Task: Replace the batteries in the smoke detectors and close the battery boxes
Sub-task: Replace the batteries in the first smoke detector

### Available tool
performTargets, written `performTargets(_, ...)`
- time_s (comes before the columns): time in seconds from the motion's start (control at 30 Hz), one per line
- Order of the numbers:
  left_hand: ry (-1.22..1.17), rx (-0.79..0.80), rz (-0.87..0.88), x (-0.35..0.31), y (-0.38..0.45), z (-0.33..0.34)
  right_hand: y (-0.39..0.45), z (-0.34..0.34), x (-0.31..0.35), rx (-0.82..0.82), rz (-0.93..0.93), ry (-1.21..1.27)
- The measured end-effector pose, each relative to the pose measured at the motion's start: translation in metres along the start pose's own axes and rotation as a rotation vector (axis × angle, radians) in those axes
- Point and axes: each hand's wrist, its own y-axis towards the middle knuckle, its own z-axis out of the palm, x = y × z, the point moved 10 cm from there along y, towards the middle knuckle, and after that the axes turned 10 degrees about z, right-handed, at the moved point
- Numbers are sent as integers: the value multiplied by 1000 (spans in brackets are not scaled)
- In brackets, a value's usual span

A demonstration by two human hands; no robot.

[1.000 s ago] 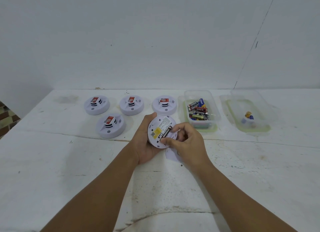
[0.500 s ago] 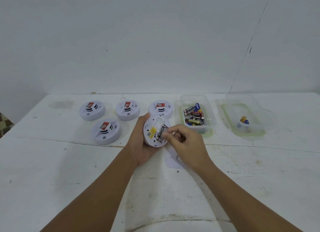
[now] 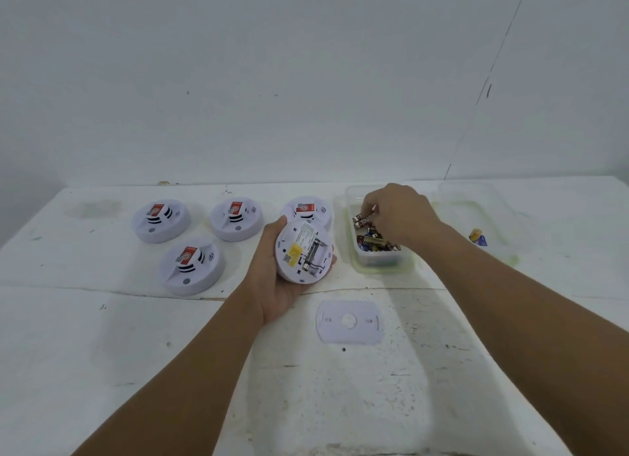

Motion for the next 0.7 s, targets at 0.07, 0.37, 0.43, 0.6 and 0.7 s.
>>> performTargets(0.07, -17, 0, 1, 1, 1, -1, 5, 7, 5, 10, -20, -124)
performTargets(0.37, -42, 39, -5, 2, 4, 2, 10, 14, 25, 29, -116, -252)
performTargets(0.43, -50, 43, -3, 2, 3, 3, 9, 16, 29, 11, -166, -276)
performTargets(0.6, -58, 29, -6, 2, 3, 3, 1, 14, 25, -100, -281, -256)
performTargets(0.7, -46, 18, -3, 1, 2, 3, -11, -15, 26, -304, -325, -94)
